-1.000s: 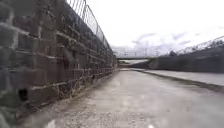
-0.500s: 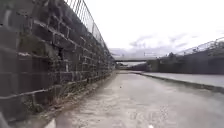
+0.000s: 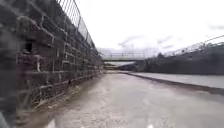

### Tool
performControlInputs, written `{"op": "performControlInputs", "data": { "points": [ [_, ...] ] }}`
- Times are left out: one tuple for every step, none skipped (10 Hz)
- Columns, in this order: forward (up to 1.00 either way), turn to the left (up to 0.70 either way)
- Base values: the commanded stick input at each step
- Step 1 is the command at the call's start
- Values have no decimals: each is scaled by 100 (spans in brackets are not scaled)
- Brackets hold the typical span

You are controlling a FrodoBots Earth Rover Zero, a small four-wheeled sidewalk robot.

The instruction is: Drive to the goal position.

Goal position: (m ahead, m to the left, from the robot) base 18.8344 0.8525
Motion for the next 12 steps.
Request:
{"op": "performControlInputs", "data": {
  "points": [
    [100, -4],
    [100, -15],
    [100, -25],
    [100, -18],
    [100, -8],
    [100, 0],
    [100, 0],
    [100, 0],
    [100, 0],
    [100, 0],
    [100, 0],
    [100, 0]
  ]
}}
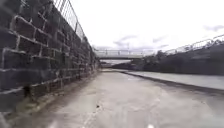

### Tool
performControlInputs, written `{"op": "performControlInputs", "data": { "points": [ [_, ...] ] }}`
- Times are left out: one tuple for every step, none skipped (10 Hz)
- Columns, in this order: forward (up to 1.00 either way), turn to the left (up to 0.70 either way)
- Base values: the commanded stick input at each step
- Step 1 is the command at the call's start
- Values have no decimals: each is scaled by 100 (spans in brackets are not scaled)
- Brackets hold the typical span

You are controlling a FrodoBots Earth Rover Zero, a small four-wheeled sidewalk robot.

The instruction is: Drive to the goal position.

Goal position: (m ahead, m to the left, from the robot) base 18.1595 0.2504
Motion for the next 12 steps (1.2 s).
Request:
{"op": "performControlInputs", "data": {
  "points": [
    [100, 0],
    [100, 0],
    [100, 0],
    [100, 0],
    [100, 0],
    [100, 0],
    [100, 0],
    [100, 0],
    [100, 0],
    [100, 0],
    [100, 0],
    [100, 0]
  ]
}}
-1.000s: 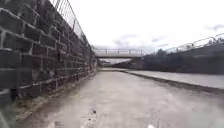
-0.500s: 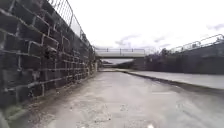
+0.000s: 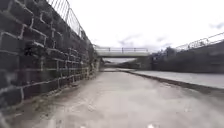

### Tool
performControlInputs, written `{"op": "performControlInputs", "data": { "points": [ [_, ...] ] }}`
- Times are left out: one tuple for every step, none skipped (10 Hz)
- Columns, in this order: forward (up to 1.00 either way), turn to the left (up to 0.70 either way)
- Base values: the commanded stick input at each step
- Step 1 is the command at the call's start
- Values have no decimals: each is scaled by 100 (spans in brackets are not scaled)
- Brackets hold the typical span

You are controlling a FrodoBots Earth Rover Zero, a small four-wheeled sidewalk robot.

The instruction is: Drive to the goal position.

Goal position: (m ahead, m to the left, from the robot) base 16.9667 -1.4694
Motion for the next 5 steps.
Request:
{"op": "performControlInputs", "data": {
  "points": [
    [100, 0],
    [100, 0],
    [100, 0],
    [100, 0],
    [100, 0]
  ]
}}
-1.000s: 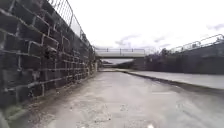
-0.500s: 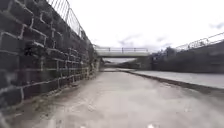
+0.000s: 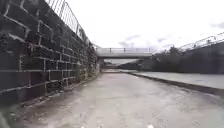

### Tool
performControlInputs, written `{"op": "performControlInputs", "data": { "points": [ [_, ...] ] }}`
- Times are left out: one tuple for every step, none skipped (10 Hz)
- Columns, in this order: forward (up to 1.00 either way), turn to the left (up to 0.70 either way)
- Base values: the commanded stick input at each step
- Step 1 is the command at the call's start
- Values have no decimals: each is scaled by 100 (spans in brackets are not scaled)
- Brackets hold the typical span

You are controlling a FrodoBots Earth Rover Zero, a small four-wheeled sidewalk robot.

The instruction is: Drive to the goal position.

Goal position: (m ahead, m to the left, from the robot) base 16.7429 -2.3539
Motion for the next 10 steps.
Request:
{"op": "performControlInputs", "data": {
  "points": [
    [100, 0],
    [100, 0],
    [100, 0],
    [100, 0],
    [100, 0],
    [100, 0],
    [100, 0],
    [100, 0],
    [100, 0],
    [100, 0]
  ]
}}
